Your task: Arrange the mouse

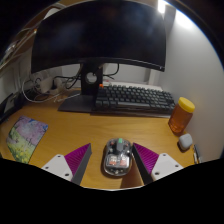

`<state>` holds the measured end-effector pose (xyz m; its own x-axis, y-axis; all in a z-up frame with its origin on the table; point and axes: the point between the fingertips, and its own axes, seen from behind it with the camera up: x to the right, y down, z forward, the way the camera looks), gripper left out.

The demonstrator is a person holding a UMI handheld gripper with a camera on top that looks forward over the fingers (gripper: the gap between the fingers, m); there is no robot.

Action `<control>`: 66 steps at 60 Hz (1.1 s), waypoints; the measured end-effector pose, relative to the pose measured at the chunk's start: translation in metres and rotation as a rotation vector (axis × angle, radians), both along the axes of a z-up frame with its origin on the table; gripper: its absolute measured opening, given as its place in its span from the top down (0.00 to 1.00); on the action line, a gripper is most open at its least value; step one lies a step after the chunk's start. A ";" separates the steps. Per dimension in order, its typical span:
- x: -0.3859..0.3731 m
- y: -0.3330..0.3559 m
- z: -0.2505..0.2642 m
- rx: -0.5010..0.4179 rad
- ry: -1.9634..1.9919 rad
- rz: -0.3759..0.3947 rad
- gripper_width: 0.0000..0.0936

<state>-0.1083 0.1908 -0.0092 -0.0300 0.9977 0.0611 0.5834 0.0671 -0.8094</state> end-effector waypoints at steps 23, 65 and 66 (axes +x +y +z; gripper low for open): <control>-0.005 0.006 0.018 -0.006 -0.005 -0.049 0.59; 0.007 -0.343 0.039 -0.103 -0.010 0.189 0.60; 0.009 -0.347 0.031 -0.099 -0.021 0.191 0.60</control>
